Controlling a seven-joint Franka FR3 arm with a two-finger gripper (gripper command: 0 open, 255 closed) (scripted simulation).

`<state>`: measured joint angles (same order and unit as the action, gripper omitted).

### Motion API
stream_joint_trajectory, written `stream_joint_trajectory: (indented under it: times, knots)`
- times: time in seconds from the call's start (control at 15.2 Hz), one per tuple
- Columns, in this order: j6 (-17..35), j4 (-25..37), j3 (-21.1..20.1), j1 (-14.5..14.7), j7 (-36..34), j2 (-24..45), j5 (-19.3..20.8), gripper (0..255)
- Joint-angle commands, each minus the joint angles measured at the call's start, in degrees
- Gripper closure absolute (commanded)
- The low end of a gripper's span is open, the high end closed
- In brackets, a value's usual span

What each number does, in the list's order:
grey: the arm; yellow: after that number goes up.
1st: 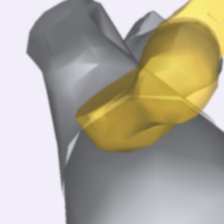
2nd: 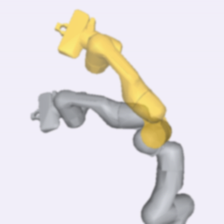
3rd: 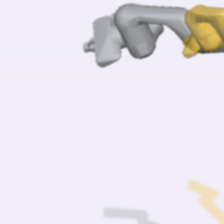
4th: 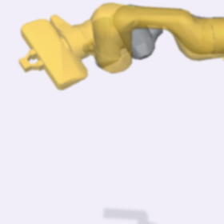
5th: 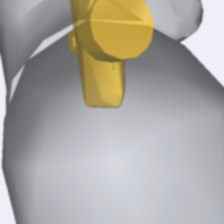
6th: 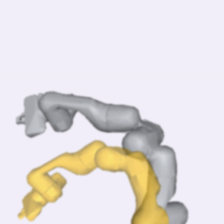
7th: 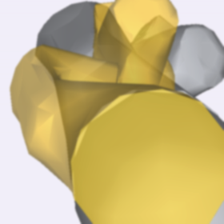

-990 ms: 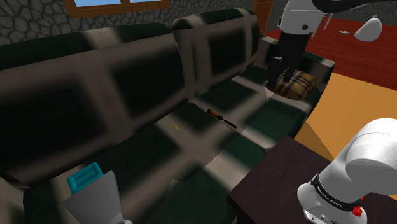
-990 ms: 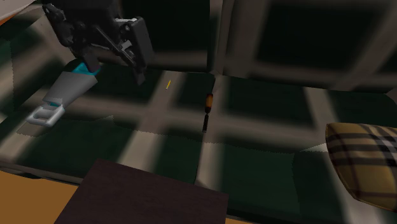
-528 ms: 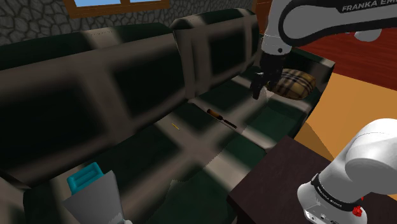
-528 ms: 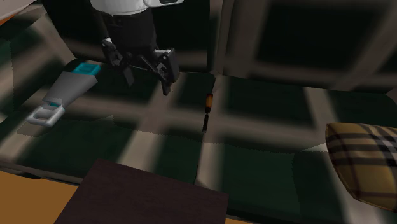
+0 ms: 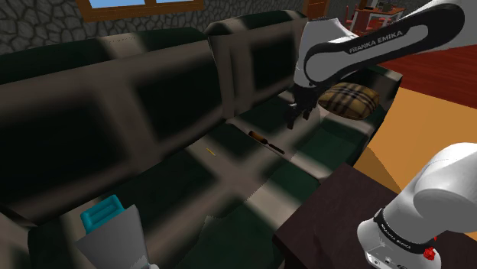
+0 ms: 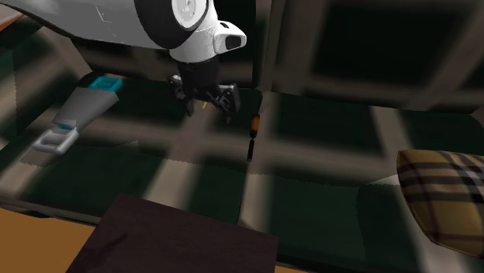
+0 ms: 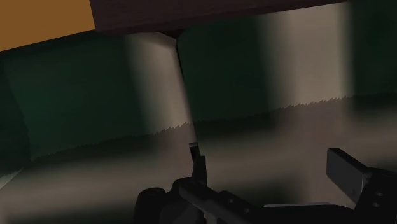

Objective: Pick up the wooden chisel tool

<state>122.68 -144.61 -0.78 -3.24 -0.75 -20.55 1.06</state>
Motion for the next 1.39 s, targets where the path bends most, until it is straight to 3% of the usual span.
stream_joint_trajectory:
  times: [0.0,0.66,1.32]
  knots:
    - [4.2,0.2,0.2,-0.4,0.3,3.9,0.7,0]
    - [20.7,8.2,1.2,-1.9,0.3,26.5,5.0,0]
    - [29.5,24.0,3.1,-2.3,0.0,49.2,8.6,0]
